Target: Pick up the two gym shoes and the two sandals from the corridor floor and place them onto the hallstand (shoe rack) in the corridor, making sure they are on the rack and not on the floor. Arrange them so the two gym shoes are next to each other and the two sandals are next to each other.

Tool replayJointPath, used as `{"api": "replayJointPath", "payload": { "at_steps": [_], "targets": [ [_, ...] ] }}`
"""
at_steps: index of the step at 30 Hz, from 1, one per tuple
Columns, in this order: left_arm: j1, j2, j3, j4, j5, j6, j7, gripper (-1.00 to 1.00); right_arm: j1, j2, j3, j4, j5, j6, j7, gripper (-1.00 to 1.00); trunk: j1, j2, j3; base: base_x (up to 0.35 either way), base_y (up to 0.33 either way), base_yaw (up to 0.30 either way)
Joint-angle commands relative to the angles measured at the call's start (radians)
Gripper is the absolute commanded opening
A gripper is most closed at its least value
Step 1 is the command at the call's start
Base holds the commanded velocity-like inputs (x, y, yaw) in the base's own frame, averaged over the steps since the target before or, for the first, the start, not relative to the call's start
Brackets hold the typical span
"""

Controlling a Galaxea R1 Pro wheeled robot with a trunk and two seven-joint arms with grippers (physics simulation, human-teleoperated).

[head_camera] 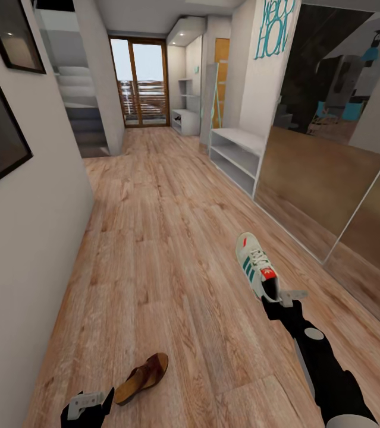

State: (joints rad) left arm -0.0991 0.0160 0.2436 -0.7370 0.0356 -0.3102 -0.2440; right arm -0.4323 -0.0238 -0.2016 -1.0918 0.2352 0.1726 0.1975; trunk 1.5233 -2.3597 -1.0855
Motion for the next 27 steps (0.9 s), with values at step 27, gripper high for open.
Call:
{"api": "replayJointPath", "payload": {
  "at_steps": [27],
  "targets": [
    [-0.001, 0.001, 0.004, -0.002, 0.006, -0.001, -0.009, 1.00, 0.000, 0.002, -0.002, -0.004, 0.012, 0.005, 0.007, -1.00, 0.000, 0.000, -0.001, 0.040, 0.012, 0.000]
  ]
}}
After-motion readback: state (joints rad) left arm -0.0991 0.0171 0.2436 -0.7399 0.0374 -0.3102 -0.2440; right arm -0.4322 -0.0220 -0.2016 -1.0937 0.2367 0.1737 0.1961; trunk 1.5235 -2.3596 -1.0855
